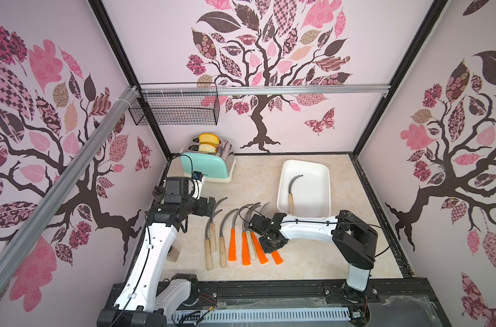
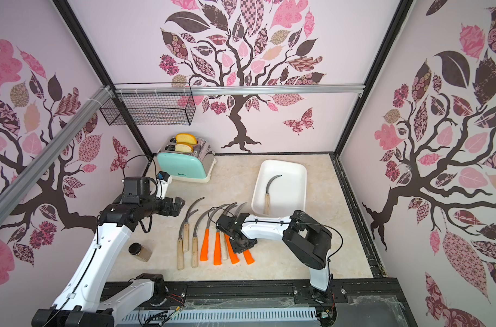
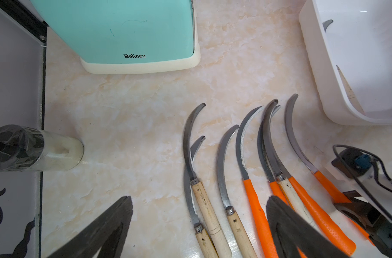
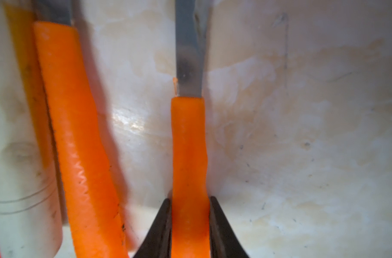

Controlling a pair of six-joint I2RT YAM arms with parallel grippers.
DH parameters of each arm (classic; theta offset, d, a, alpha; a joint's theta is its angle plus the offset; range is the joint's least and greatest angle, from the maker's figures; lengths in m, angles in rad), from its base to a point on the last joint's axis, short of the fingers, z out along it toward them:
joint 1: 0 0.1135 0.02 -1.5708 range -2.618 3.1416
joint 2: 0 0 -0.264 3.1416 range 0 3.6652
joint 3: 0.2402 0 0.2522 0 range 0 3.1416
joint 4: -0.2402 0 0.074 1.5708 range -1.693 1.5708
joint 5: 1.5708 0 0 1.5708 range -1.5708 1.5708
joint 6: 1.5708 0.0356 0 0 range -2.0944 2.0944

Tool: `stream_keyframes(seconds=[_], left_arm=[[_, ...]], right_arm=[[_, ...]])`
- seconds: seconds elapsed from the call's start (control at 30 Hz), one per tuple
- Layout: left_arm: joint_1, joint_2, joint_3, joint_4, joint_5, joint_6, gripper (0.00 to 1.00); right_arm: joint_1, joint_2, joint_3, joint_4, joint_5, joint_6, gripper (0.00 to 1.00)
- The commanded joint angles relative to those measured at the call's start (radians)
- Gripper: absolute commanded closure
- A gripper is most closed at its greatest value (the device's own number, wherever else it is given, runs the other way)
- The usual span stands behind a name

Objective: Put small sickles into storage boxes
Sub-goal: Pick up the sickle at the center of the board.

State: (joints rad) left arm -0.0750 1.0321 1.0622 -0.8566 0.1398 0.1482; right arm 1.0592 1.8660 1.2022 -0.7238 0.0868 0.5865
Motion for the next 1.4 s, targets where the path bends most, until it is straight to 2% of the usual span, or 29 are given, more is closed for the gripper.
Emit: stream_keyframes(seconds=[0.0, 0.6, 0.8, 1.0, 1.37], left_arm=[[-0.003, -0.001, 0.023, 0.001, 0.000, 0.007, 0.02], [-0.004, 0.019, 0.033, 0.018, 0.004, -0.010, 0.02], [-0.003, 0.013, 0.042, 0.021, 0.003, -0.009, 0.02], [-0.004, 0.015, 0.049, 0.018, 0.002, -0.014, 0.02], [-0.005, 0.011, 0.057, 0.025, -0.028, -0.032, 0.02]], right_arm=[[0.002, -0.048, 0.039, -0.044, 0.021, -0.021, 0.88], [0.001, -0.113, 0.046, -0.072, -0.025, -0.086, 0.88], [0.002, -0.130, 0.079, -0.065, -0.074, -0.097, 0.88], [0.001, -0.131, 0.113, -0.094, -0.065, -0.118, 0.88], [-0.065, -0.188, 0.167, -0.123, -0.083, -0.138, 0.88]])
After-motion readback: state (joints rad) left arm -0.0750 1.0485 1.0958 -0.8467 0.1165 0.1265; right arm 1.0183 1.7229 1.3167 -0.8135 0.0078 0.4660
